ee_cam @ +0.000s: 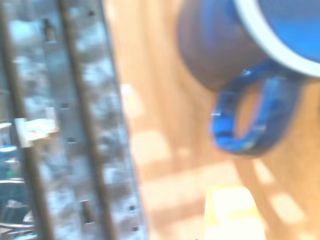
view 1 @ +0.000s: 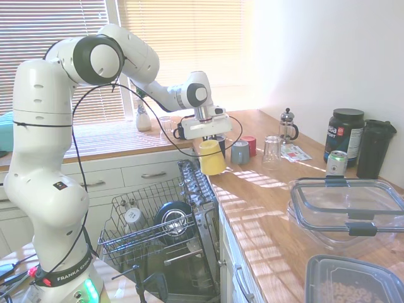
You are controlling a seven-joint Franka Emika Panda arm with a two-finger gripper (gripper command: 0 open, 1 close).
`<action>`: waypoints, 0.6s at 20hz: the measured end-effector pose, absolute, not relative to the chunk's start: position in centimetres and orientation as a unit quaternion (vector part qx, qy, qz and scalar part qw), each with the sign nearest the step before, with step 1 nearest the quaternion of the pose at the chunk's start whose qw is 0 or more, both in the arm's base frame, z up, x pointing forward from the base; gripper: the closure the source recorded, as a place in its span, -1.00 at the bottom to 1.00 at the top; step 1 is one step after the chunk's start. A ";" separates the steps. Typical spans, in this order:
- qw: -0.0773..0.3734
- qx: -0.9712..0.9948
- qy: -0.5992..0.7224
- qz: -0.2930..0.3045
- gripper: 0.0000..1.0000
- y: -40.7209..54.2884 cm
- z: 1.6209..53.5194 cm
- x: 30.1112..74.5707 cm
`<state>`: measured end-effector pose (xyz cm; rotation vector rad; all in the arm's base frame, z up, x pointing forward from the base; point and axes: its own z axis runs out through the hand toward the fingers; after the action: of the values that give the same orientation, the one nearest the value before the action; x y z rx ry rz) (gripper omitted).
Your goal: Unload the mug from the dish rack
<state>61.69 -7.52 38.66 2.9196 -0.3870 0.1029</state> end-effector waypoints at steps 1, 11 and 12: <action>0.094 0.986 -0.130 0.034 1.00 -8.1 38.5 62.1; 0.093 0.986 -0.134 0.022 -1.00 -10.1 36.7 64.9; 0.093 0.986 -0.136 0.023 -1.00 -10.2 36.7 65.1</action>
<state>65.13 -10.24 36.67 2.9265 -0.4025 0.0681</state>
